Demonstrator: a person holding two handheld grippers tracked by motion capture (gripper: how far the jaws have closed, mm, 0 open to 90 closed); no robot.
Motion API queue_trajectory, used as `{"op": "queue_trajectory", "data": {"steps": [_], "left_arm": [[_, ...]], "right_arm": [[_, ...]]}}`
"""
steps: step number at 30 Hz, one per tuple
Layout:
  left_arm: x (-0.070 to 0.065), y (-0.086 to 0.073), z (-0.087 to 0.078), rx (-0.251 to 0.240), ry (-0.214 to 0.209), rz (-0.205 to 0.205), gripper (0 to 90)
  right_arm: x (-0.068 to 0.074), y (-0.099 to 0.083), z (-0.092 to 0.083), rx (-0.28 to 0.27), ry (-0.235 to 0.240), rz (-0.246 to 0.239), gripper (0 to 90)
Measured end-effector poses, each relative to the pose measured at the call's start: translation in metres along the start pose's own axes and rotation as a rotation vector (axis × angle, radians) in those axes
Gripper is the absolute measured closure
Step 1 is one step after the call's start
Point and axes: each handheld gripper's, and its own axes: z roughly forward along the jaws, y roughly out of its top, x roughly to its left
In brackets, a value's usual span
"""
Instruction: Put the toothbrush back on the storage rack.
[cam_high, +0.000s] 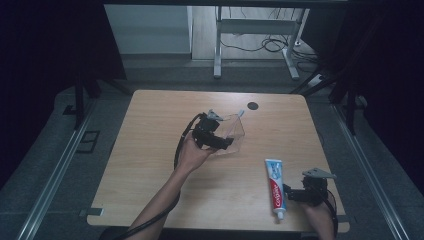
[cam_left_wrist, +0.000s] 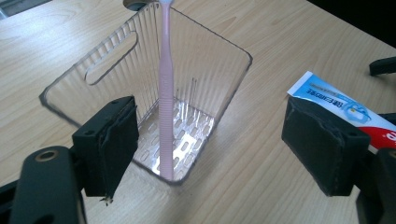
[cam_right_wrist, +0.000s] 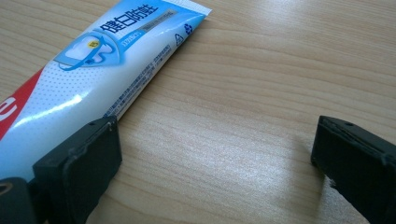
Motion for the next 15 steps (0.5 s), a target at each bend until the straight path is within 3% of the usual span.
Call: {"op": "queue_trajectory", "data": {"steps": [15], "left_arm": [[0.003, -0.024, -0.017, -0.023, -0.011, -0.031, 19.5]], "right_arm": [[0.000, 0.000, 0.000, 0.002, 0.000, 0.004, 1.3]]}}
